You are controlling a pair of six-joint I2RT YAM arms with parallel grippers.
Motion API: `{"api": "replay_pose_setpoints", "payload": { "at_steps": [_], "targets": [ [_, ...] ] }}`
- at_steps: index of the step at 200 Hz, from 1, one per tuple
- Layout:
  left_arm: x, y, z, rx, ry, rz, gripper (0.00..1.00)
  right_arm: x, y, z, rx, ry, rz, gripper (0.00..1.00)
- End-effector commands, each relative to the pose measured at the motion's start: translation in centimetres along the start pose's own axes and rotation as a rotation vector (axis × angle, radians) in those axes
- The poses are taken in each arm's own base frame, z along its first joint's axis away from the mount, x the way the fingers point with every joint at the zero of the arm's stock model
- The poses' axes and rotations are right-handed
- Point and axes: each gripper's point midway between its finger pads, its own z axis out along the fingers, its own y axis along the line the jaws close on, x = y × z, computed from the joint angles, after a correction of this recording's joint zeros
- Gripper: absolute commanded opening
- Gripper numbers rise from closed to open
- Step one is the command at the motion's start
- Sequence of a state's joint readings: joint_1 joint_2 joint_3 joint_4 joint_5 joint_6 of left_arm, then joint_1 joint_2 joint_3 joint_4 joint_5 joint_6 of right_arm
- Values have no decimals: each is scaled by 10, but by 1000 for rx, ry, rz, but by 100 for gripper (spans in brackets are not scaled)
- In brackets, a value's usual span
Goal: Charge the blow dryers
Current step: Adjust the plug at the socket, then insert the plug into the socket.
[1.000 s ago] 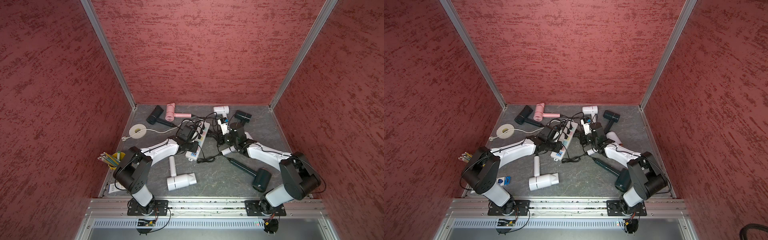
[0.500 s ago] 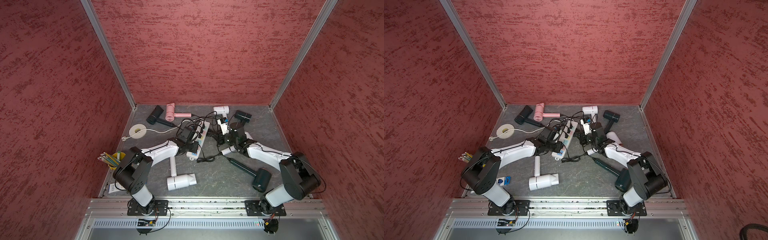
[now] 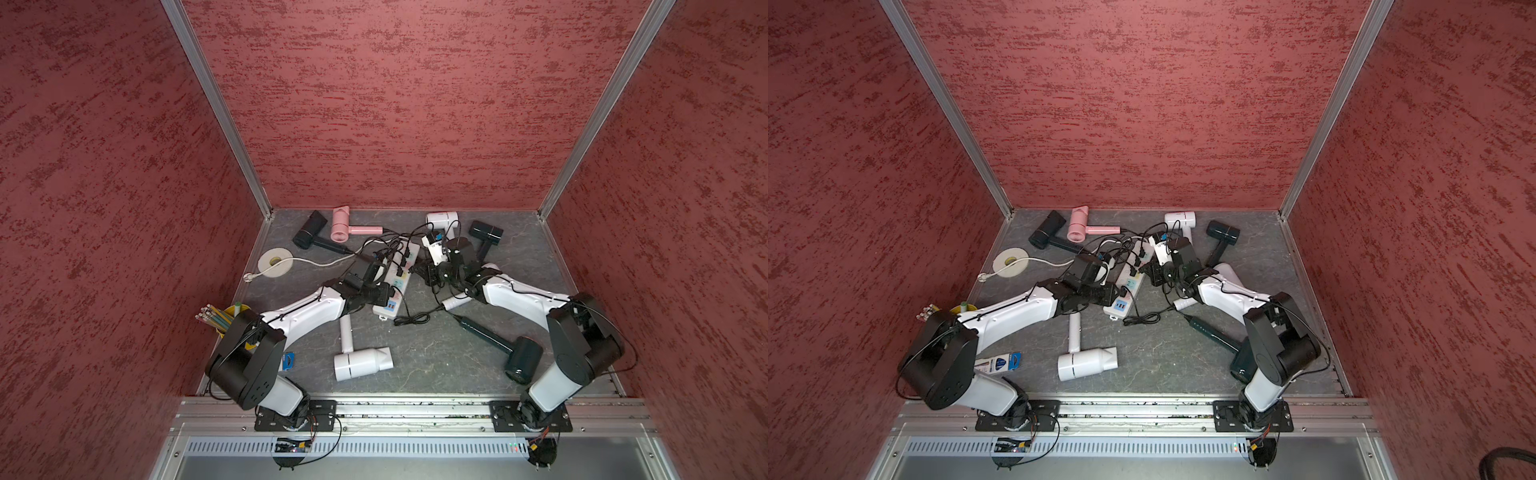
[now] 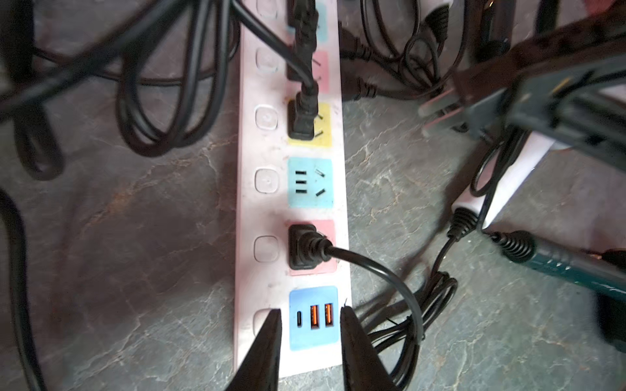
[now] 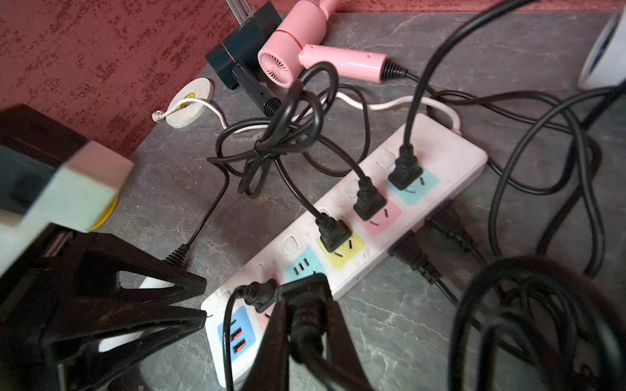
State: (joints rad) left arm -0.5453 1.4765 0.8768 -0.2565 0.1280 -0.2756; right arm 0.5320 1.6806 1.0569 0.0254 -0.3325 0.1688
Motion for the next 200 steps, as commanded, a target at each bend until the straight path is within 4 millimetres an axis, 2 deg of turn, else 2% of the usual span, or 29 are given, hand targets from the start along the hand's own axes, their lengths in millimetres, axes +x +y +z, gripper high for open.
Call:
{"api": "replay_pose_setpoints", "payload": {
  "at_steps": [1, 38, 59, 111, 164, 188, 200],
  "targets": [
    [-5, 4, -8, 64, -25, -79, 37, 6, 1, 11, 54, 81, -77, 0],
    [-20, 31, -22, 112, -61, -238, 37, 13, 3, 29, 117, 179, -172, 0],
    [-26, 46, -27, 131, -81, -327, 42, 15, 3, 38, 143, 227, -212, 0],
    [-19, 69, -33, 170, -107, -473, 63, 18, 7, 54, 162, 310, -288, 0],
    [-23, 80, -53, 169, -164, -533, 92, 20, 5, 66, 208, 353, -373, 0],
    [-23, 84, -56, 154, -207, -512, 100, 19, 10, 68, 181, 346, -393, 0],
    [-22, 87, -57, 145, -223, -510, 100, 21, 13, 70, 168, 350, -407, 0]
  ]
}}
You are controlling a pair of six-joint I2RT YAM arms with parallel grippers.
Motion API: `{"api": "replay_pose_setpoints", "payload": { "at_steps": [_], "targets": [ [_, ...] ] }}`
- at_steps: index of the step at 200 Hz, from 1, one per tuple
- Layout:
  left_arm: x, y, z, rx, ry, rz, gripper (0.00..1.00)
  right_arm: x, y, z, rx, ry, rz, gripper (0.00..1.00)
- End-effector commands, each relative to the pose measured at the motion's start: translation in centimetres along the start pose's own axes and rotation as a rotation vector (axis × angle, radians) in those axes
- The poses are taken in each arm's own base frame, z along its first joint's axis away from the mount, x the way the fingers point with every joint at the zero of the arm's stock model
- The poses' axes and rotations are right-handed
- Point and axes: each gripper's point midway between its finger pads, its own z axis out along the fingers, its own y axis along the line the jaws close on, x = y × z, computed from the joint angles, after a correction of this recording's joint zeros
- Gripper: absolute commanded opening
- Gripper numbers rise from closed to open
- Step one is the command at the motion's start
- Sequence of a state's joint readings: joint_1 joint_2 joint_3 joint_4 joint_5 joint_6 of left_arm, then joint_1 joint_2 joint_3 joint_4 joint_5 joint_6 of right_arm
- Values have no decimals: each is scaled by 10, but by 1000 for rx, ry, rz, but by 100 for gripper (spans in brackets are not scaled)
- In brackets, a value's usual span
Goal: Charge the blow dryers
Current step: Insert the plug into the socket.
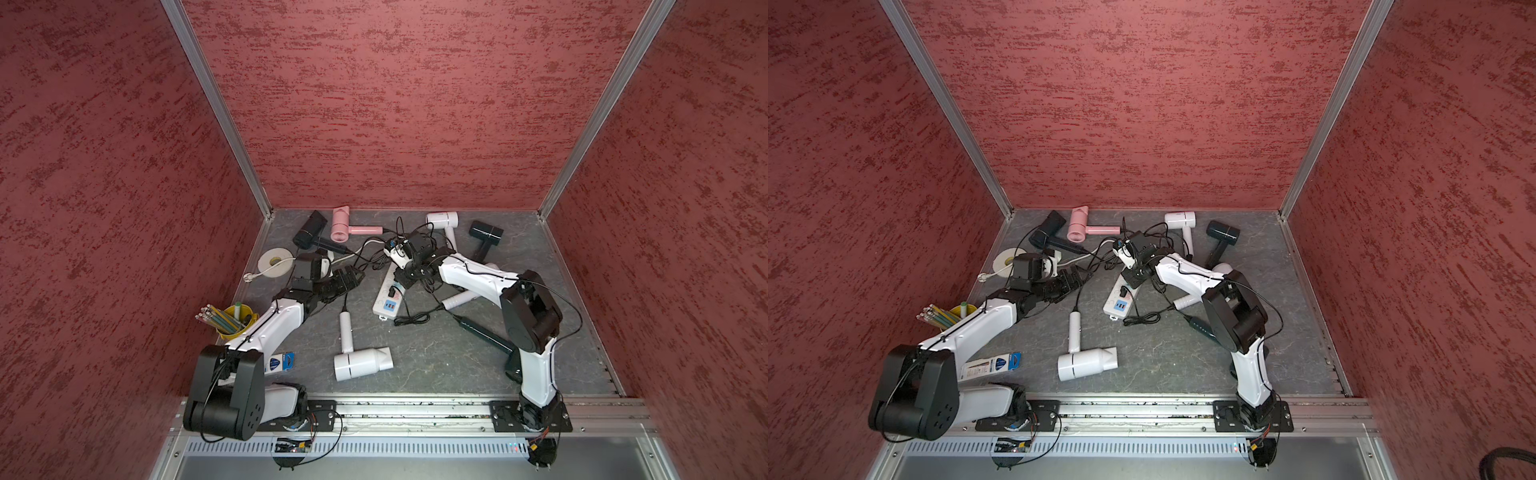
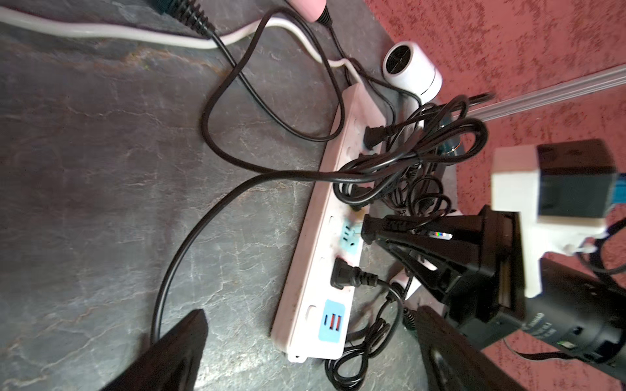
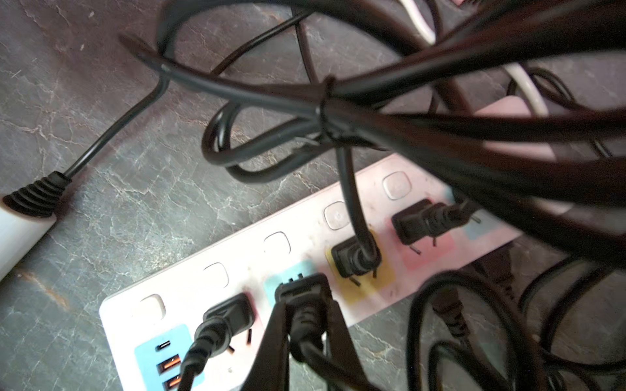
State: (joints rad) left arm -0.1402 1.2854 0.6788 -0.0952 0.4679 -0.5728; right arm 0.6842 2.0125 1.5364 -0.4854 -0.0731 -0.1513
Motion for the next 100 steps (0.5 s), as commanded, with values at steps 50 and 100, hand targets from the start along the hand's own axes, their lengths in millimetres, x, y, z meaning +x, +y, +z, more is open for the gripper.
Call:
{"api": "replay_pose_setpoints", "payload": {
  "at_steps": [50, 100],
  "targets": [
    [-7, 7, -10, -4, -104, 39, 100, -7, 11, 4, -18, -13, -104, 0],
    [-8, 9, -10, -4, -110, 39, 100, 6, 11, 17, -17, 37, -122, 0]
  ]
}}
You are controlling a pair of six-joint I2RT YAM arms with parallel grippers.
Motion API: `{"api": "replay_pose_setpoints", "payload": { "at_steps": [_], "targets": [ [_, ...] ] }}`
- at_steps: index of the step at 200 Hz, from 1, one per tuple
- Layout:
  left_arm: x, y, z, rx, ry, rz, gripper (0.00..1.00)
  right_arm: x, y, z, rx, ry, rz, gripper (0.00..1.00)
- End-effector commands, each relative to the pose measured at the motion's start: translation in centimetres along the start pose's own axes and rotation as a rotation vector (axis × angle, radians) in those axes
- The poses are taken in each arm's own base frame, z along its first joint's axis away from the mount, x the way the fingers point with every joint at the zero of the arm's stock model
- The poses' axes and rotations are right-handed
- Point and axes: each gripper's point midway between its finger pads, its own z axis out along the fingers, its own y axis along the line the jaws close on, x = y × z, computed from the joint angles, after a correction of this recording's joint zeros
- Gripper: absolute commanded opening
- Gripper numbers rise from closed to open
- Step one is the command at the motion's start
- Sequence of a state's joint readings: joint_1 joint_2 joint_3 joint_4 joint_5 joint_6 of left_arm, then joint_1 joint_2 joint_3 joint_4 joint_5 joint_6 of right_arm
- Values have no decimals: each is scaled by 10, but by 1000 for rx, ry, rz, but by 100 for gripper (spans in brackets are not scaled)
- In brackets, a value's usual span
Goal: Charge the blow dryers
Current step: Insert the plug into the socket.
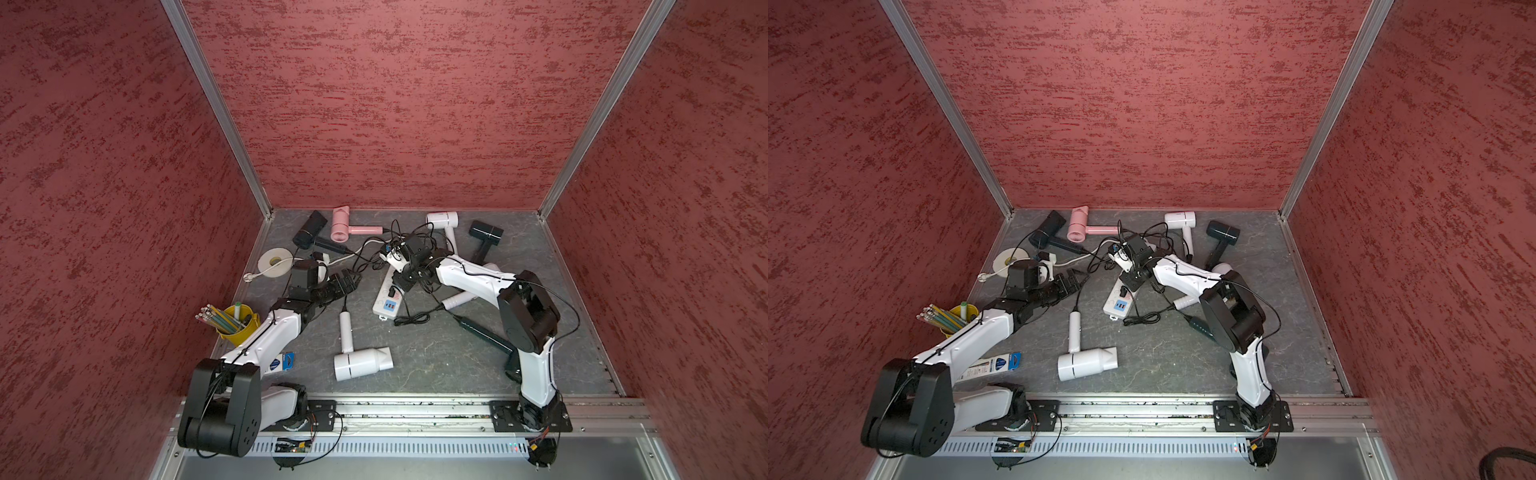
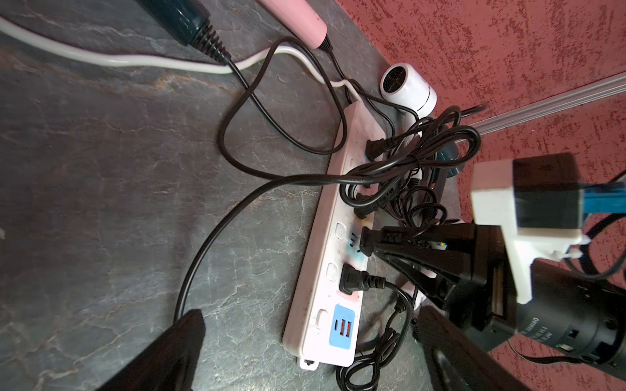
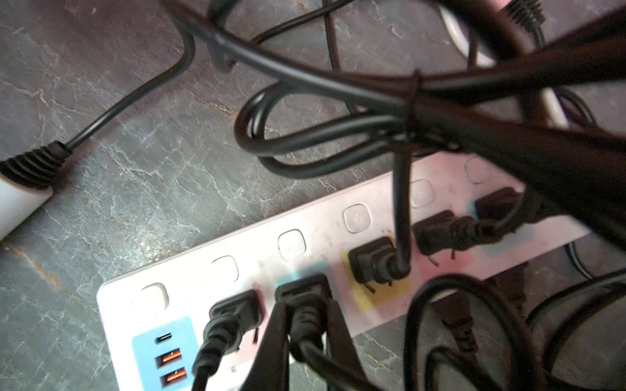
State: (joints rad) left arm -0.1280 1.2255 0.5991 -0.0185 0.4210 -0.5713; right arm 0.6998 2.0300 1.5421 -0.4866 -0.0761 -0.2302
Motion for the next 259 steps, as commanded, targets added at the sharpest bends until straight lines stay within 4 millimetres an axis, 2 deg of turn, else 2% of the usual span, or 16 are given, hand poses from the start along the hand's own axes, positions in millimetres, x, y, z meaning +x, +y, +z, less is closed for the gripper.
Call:
{"api": "replay_pose_setpoints", "payload": {
  "at_steps": [1, 68, 147, 188, 233, 259],
  "targets": [
    [-6, -1, -2, 8, -34, 20, 100, 4, 3, 11, -3, 26, -31, 0],
    [-7, 1, -2, 6, -38, 17, 100, 12, -3, 14, 31, 64, -50, 0],
    [-8, 1, -1, 7, -41, 18, 100, 67, 15, 40, -56, 262, -60, 0],
    [-8, 1, -2, 10, -44, 21, 100, 85, 16, 44, -59, 292, -33, 0],
    [-8, -1, -4, 13, -46, 23, 100, 105, 15, 59, -75, 336, -4, 0],
    [-8, -1, -5, 13, -53, 25, 100, 106, 21, 62, -95, 329, 9, 0]
  ]
}}
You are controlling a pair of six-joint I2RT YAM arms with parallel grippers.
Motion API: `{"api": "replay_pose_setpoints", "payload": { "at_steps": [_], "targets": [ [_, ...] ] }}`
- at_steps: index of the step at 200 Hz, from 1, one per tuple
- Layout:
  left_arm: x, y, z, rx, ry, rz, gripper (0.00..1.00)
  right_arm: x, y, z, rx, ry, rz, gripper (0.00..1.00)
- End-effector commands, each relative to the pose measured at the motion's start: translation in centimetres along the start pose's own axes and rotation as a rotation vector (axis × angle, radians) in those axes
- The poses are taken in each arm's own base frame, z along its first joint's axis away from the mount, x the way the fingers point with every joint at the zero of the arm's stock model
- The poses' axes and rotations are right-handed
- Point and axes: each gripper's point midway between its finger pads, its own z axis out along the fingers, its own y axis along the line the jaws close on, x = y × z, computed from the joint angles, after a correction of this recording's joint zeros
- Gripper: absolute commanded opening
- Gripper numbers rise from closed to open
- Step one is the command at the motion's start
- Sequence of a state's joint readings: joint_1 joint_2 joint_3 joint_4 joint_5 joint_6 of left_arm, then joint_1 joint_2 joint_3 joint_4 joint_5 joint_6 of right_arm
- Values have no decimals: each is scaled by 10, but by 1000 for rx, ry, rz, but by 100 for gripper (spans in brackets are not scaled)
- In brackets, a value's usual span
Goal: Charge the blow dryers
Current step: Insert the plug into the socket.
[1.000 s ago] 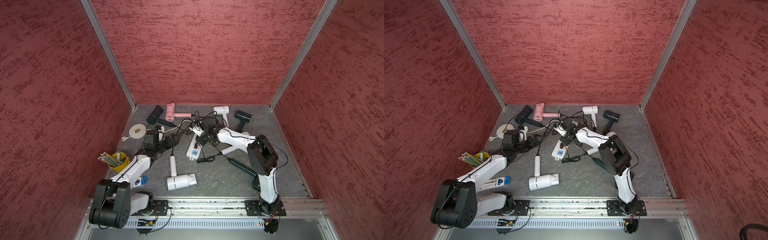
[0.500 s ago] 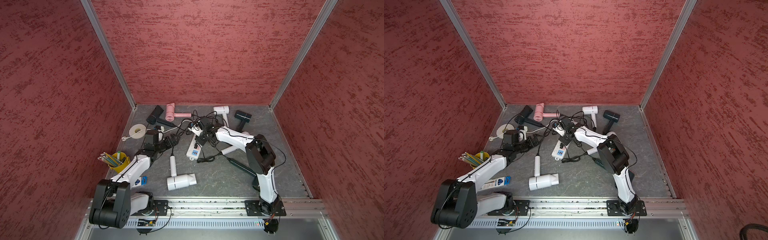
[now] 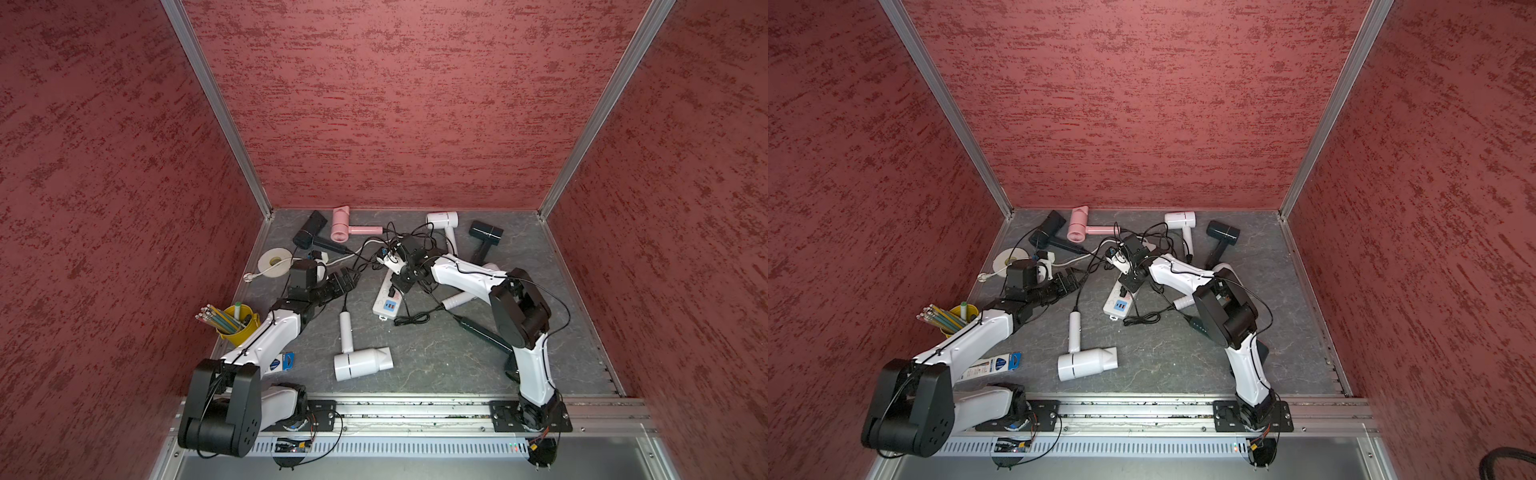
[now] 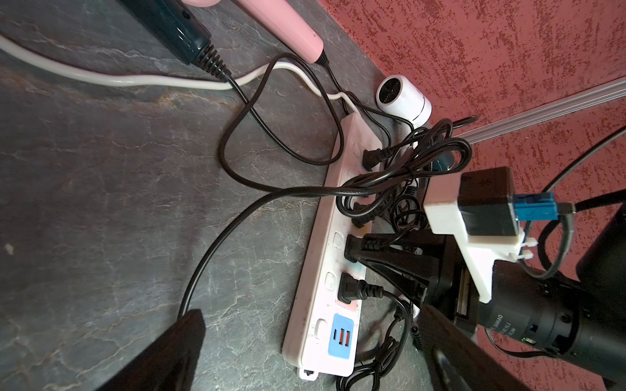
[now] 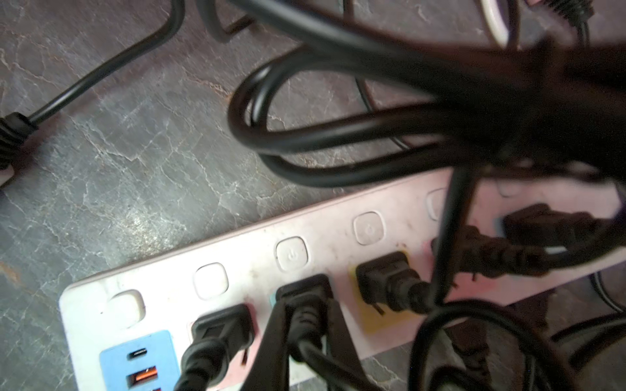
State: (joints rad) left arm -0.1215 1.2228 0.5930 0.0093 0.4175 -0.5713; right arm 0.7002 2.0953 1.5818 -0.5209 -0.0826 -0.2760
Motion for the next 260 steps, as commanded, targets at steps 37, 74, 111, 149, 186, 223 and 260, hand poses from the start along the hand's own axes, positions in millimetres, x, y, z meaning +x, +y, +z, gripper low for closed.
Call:
{"api": "replay_pose_setpoints", "payload": {
  "at_steps": [37, 74, 111, 149, 186, 223, 260],
  "targets": [
    [-5, -1, -6, 9, -35, 22, 100, 75, 41, 44, -115, 226, 32, 0],
    [-5, -4, -9, 17, -46, 28, 100, 52, 53, 36, -134, 165, 24, 0],
    [-6, -4, -13, 15, -62, 35, 100, 39, 57, 32, -139, 126, 25, 0],
    [-5, -3, -12, 13, -58, 33, 100, 39, 50, 31, -86, 132, 33, 0],
    [-3, -3, -11, 19, -54, 35, 100, 23, 43, 17, -46, 86, 51, 2],
    [-3, -4, -13, 22, -58, 37, 100, 7, 33, 3, 8, 52, 78, 20],
    [-3, -6, -15, 27, -62, 41, 100, -4, 26, -9, 41, 18, 110, 23]
  ]
}}
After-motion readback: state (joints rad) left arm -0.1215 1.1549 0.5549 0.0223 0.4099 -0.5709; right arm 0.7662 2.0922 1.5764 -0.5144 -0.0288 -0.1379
